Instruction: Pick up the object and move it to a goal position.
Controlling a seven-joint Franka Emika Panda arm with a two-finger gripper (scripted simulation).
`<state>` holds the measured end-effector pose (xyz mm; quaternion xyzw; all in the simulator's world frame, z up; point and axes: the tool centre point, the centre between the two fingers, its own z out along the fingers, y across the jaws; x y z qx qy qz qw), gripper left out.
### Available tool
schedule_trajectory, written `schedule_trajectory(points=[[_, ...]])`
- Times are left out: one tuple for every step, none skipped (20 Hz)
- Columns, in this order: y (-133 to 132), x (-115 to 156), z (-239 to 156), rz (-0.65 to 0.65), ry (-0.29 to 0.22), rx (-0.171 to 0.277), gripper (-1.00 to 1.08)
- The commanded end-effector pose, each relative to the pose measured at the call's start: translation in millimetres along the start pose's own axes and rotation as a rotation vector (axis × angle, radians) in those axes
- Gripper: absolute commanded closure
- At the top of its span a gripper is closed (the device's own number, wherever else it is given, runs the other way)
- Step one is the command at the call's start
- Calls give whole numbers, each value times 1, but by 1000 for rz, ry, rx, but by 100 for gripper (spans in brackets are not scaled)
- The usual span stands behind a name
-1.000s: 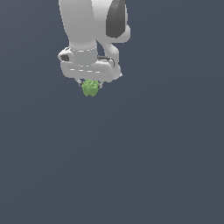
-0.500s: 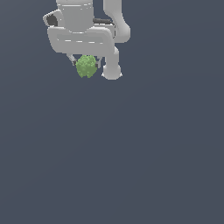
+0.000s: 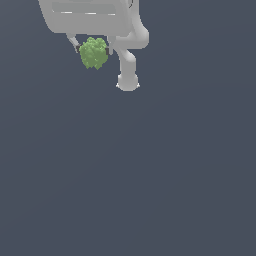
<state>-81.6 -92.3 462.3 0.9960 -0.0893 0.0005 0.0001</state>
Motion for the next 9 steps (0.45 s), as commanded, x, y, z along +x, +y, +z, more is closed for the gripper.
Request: schedule_trajectory(points=[[0,1,-10,0,-1,0,108],[0,2,-13,0,-1,0,108],[0,2,-15,0,-1,0,108],[0,3,-17,0,-1,0,108],[0,3,-19,0,-1,0,108],[0,3,-20,0,-1,0,108],[0,3,-21,0,-1,0,108],[0,3,-22,0,-1,0,108],[0,3,-22,0,-1,0,108]])
